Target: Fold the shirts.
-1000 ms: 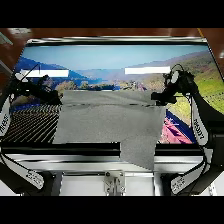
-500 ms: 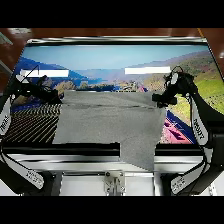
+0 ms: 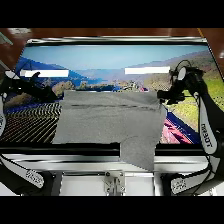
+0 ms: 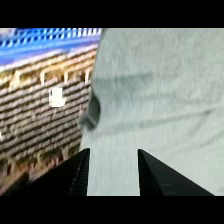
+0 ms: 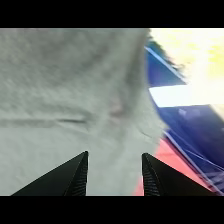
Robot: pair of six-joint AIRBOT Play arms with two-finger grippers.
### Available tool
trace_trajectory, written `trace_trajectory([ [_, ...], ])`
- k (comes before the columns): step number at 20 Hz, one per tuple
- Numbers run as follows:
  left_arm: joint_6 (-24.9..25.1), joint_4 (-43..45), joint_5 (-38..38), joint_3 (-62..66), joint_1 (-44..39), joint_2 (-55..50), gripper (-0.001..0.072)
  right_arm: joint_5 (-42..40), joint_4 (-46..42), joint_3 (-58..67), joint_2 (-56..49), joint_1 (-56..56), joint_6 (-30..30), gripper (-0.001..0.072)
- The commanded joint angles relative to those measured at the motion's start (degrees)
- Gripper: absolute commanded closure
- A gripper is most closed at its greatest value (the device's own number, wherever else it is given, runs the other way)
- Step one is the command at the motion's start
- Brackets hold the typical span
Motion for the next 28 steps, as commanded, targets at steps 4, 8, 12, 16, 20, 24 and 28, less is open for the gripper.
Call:
trace_trajectory([
  [4,2.8,5.9,-12.2,-19.4,12.4,17.0,0.022,17.2,3.9,-10.5,15.1,-18.8,-10.7,0.0239],
  [8,8.8,5.3,-3.7,-47.5,21.5,28.5,0.0132,14.2,18.5,-24.8,24.0,-32.0,-15.8,0.0069],
  [12,14.7,-2.3,2.6,-60.2,24.1,28.4,0.0132,12.0,21.6,-28.9,24.8,-33.3,-16.2,0.0069],
  [16,17.4,-7.9,7.1,-62.6,23.4,27.8,0.0132,11.5,22.7,-28.9,24.8,-32.3,-16.2,0.007],
  [20,17.4,-8.1,10.5,-63.3,21.9,26.2,0.0143,11.4,22.7,-28.9,24.8,-32.3,-16.1,0.0069],
  [24,17.1,-8.3,14.1,-63.6,21.6,25.8,0.0325,11.2,22.6,-28.9,24.8,-32.3,-15.9,0.007],
  [28,16.5,-8.6,15.6,-63.8,21.6,25.8,0.0555,10.7,21.1,-31.7,24.8,-31.4,-15.5,0.007],
])
